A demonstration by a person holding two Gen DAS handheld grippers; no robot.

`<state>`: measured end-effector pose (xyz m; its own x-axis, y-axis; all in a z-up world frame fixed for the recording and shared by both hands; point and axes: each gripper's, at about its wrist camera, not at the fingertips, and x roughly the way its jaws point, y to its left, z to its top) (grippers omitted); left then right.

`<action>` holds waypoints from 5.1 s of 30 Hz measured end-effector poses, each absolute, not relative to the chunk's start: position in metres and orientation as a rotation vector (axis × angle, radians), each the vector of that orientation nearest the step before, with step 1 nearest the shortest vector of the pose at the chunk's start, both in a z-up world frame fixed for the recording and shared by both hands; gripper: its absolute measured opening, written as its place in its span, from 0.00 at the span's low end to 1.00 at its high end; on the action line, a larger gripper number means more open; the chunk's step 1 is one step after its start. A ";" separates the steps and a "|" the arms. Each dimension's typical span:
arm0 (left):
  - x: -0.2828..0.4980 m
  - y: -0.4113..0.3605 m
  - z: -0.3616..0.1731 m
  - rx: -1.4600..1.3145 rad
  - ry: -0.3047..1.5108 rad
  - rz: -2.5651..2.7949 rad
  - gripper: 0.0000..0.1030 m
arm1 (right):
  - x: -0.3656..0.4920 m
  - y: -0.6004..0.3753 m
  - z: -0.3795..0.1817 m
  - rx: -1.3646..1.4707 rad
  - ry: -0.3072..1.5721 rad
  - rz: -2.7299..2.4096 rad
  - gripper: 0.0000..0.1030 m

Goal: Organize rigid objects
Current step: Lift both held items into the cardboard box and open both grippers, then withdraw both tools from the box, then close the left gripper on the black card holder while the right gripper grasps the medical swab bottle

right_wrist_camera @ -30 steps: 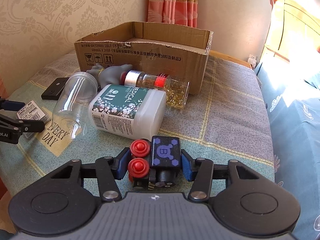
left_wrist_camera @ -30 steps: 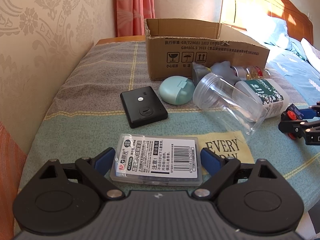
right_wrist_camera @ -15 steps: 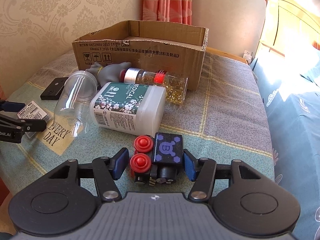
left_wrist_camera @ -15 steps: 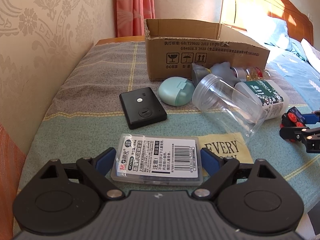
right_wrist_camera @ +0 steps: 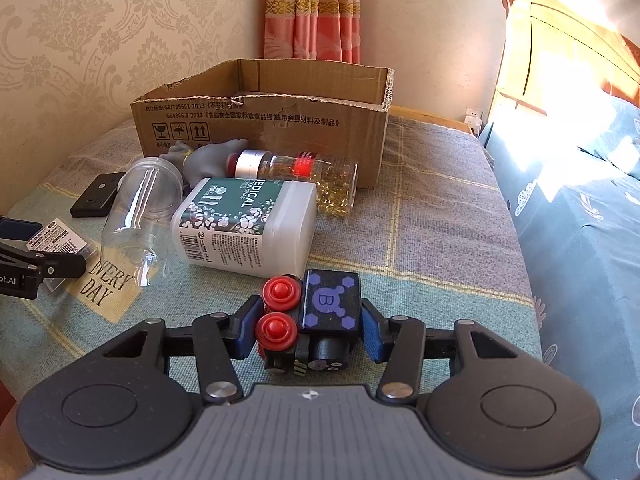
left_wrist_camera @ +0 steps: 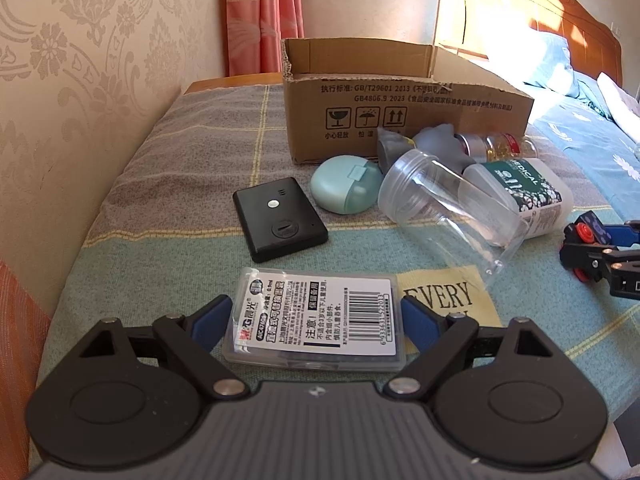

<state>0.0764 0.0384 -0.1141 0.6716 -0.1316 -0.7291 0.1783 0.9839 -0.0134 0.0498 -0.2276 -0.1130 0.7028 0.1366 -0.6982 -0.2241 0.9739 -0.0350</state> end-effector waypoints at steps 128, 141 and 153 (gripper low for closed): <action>0.129 0.065 -0.094 0.012 0.804 -0.084 0.99 | 0.135 -0.163 -0.083 -0.102 0.919 0.102 1.00; 0.145 0.064 -0.111 0.000 0.851 -0.098 0.99 | 0.136 -0.193 -0.107 -0.122 1.013 0.027 1.00; 0.140 0.081 -0.119 0.031 0.868 -0.055 1.00 | 0.131 -0.208 -0.118 -0.067 1.026 0.050 1.00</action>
